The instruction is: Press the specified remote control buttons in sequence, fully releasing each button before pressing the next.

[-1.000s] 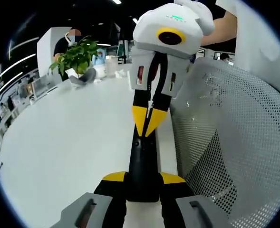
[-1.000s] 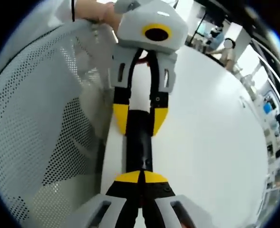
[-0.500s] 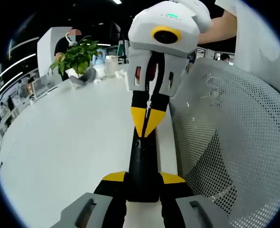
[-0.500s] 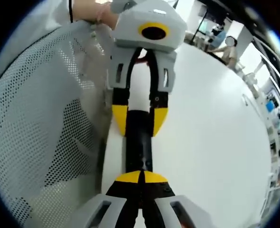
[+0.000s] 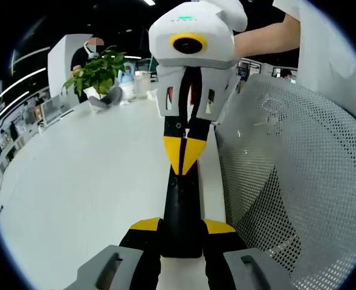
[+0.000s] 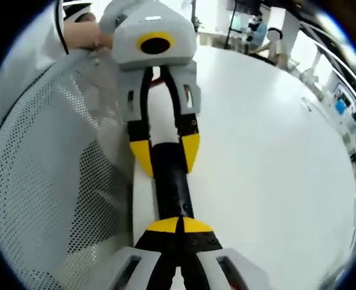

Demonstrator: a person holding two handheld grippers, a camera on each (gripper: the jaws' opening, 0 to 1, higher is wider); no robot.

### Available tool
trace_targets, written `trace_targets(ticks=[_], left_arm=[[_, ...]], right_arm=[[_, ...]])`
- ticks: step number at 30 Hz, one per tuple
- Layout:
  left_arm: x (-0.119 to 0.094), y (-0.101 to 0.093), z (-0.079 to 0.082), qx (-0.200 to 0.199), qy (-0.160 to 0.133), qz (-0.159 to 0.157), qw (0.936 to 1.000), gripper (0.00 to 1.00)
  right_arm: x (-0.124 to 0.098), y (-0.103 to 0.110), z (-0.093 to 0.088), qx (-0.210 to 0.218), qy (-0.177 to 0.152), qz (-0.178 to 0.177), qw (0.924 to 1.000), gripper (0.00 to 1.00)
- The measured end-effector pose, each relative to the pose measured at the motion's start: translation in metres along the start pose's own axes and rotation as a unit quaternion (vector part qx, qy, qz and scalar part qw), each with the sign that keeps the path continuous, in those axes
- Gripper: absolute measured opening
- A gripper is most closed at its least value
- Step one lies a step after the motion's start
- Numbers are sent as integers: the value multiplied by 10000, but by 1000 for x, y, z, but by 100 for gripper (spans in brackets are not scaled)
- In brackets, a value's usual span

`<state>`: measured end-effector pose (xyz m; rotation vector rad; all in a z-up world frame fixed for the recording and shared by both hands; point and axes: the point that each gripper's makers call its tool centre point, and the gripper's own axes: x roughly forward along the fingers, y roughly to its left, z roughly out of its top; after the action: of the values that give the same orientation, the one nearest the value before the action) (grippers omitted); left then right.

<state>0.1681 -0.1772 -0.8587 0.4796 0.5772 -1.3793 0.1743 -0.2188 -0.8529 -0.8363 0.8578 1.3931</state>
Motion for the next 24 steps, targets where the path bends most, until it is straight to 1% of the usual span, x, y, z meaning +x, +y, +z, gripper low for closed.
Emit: trace_targets(ticks=[2, 6, 16, 24], left_arm=[[0, 0, 0, -6, -15, -4, 10000, 25], [0, 0, 0, -15, -31, -6, 10000, 25], [0, 0, 0, 0, -22, -8, 10000, 25], [0, 0, 0, 4, -15, -3, 10000, 25]], right_arm=[[0, -1, 1, 46, -1, 52, 10000, 0], [0, 1, 1, -15, 8, 104, 9999, 0], [-4, 2, -7, -10, 62, 48, 10000, 0], [-4, 2, -8, -77, 100, 45, 9999, 0]])
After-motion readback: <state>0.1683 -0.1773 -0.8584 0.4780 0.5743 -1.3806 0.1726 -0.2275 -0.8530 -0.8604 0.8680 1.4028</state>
